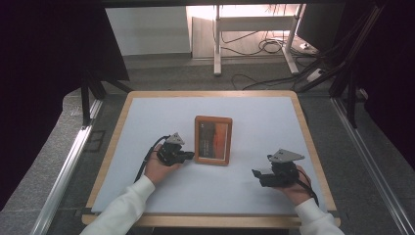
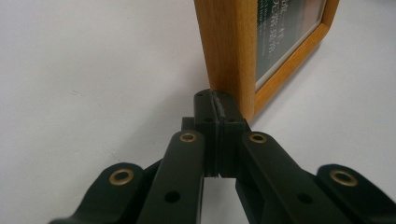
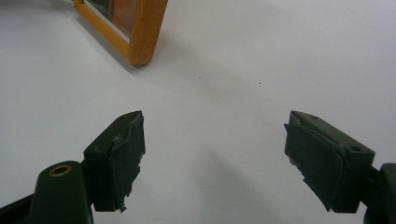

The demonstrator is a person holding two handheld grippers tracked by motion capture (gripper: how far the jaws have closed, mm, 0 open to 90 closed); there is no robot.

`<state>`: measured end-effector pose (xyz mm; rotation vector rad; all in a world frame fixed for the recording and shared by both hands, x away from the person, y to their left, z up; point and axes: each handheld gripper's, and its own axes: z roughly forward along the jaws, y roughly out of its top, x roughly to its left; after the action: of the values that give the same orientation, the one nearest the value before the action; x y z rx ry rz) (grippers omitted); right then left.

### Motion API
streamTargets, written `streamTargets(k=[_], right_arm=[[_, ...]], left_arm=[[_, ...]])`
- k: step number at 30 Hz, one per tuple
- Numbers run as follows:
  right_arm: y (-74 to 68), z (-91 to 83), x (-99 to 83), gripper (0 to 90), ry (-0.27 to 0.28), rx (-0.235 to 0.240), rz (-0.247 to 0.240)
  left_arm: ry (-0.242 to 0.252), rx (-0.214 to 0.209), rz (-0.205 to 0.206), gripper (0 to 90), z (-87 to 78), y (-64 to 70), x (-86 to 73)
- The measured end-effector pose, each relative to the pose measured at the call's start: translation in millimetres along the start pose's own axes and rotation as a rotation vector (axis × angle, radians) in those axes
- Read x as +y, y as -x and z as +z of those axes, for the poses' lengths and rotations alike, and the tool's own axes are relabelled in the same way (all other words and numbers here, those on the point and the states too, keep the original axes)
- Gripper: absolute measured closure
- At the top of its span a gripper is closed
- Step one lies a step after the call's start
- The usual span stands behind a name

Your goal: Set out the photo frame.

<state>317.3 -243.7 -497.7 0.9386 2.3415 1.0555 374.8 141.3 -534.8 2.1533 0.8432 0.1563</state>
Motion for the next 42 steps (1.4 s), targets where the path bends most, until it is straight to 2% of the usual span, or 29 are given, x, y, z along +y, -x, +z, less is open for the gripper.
streamTargets(k=[21,29,35,38,40,42], right_arm=[[0.7,0.0,0.0,20.3,-0.002,0.001,0.002],[-0.3,0.1,0.1,20.3,0.0,0.0,-0.005],[0.9,2.7,-1.3,20.3,-0.007,-0.002,-0.007],[2.8,3.8,-4.2,20.3,-0.016,-0.007,-0.001],[4.3,4.1,-6.7,20.3,-0.023,-0.009,0.009],[6.8,4.0,-8.9,20.3,-0.026,-0.014,0.023]], left_arm=[[-0.001,-0.001,0.018,89.5,-1.8,4.5,0.6],[0.034,0.037,0.01,89.9,-18.2,-0.5,-4.8],[0.054,0.046,-0.002,89.4,-33.1,-3.2,-11.5],[0.061,0.052,-0.013,87.0,-39.1,-5.6,-15.7],[0.066,0.071,-0.025,83.2,-43.3,-7.2,-19.3],[0.072,0.089,-0.064,69.2,-46.9,-8.6,-24.2]])
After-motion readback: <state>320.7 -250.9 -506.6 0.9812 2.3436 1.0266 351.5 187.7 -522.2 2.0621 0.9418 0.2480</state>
